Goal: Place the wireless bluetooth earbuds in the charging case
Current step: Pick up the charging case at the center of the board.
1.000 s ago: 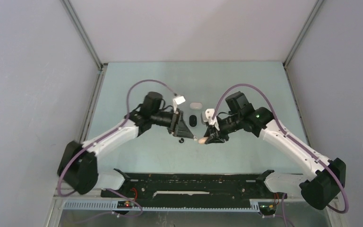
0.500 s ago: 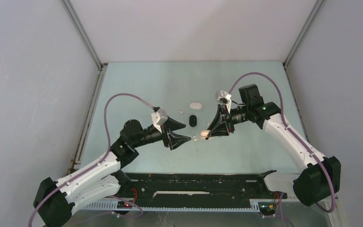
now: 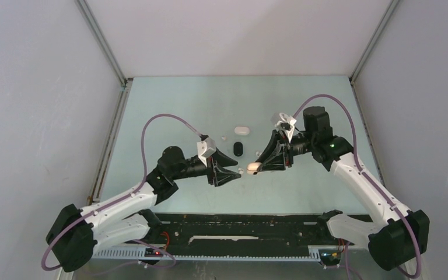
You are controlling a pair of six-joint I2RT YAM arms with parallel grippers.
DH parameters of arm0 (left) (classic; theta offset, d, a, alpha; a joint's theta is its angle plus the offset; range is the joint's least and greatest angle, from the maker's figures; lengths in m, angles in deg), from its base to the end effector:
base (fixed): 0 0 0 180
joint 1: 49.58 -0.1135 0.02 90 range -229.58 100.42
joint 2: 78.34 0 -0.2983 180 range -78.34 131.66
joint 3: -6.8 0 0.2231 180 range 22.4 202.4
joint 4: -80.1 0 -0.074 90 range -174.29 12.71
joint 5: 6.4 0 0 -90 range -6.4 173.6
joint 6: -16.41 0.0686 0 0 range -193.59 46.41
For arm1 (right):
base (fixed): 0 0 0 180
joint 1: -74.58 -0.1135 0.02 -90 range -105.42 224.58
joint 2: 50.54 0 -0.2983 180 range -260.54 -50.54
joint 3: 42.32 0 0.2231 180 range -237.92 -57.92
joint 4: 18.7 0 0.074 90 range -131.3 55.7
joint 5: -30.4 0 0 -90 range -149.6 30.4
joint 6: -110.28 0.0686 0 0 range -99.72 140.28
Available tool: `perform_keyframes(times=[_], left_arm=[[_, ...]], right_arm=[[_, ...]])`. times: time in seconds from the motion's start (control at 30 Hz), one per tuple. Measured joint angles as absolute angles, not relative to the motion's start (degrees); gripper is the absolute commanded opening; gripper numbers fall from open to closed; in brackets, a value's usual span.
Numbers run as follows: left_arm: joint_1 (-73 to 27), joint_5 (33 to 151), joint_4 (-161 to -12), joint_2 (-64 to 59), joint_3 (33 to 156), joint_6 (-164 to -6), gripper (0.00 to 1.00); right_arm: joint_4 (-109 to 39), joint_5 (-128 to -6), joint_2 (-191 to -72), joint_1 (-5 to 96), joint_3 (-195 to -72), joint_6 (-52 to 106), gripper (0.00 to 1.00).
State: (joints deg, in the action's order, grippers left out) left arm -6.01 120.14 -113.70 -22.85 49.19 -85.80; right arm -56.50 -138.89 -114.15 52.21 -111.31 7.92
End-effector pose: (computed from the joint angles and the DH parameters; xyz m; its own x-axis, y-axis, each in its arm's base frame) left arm 0.1149 -0.1656 0.3103 -0.1997 -0.0446 -0.9788 0.9647 0.1661 -0.2044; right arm 0.1434 0.1319 0.3551 -0.3050 -0.1685 -0.9373 -0.9245 -0.1842 0.3339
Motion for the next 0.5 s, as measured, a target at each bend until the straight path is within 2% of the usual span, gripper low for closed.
perform_keyframes(times=[0.5], left_arm=[[-4.8,125.4,-114.5,-19.7,51.1,-87.3,0.44]], right_arm=[[-49.9,-136.9,-116.7,47.1,-110.9,12.0,0.0]])
